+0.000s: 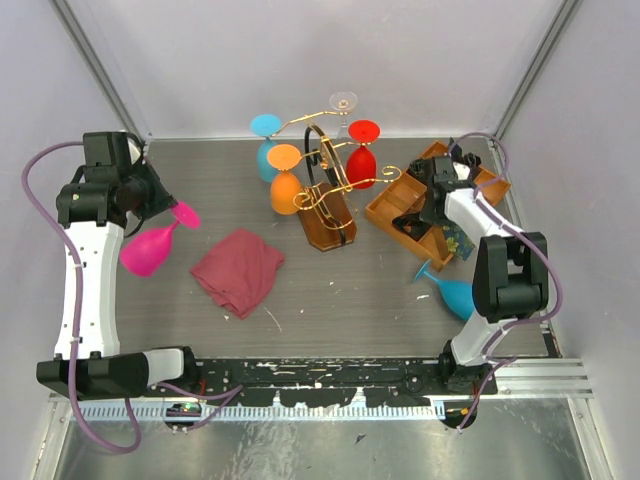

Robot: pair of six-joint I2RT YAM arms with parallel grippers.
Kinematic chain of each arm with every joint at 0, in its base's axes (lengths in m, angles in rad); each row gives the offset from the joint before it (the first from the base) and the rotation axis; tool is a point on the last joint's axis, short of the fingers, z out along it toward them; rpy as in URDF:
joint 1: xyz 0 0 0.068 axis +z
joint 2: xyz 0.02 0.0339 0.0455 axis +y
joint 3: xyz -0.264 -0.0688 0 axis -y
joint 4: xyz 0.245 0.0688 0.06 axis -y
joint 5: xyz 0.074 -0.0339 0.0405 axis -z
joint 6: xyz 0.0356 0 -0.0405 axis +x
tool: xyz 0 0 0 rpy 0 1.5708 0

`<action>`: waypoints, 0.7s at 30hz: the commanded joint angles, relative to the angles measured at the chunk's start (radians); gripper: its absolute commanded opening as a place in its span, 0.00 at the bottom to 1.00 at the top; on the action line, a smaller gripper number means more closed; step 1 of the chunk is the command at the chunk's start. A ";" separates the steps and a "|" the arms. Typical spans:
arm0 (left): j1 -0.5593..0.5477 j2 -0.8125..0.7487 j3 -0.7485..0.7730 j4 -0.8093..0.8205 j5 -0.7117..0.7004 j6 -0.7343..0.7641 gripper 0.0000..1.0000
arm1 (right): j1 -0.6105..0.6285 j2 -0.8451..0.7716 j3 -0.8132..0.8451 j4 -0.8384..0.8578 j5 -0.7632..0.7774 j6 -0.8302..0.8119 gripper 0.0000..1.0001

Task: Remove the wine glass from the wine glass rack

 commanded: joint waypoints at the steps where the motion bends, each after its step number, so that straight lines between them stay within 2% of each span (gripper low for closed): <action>1: 0.001 -0.019 -0.006 0.022 0.009 0.010 0.00 | -0.031 0.037 0.123 0.050 0.002 -0.051 0.00; 5: 0.001 -0.022 -0.013 0.024 0.006 0.012 0.00 | -0.054 0.044 0.154 0.023 -0.036 -0.062 0.00; 10: 0.000 -0.020 -0.018 0.025 0.007 0.010 0.00 | -0.054 -0.077 0.077 -0.028 -0.079 -0.039 0.00; 11: 0.000 -0.020 -0.019 0.026 0.010 0.009 0.00 | -0.054 -0.107 0.058 -0.051 -0.094 -0.027 0.05; 15: 0.000 -0.020 -0.026 0.030 0.018 0.005 0.00 | -0.044 -0.270 -0.059 -0.110 -0.222 0.028 0.47; 16: 0.000 -0.020 -0.027 0.027 0.020 0.004 0.00 | -0.034 -0.314 -0.084 -0.129 -0.231 0.047 0.55; 18: -0.001 -0.021 -0.026 0.025 0.027 0.003 0.00 | 0.003 -0.396 -0.122 -0.180 -0.229 0.086 0.60; 21: -0.001 -0.024 -0.030 0.029 0.033 -0.001 0.00 | 0.107 -0.492 -0.172 -0.249 -0.204 0.169 0.62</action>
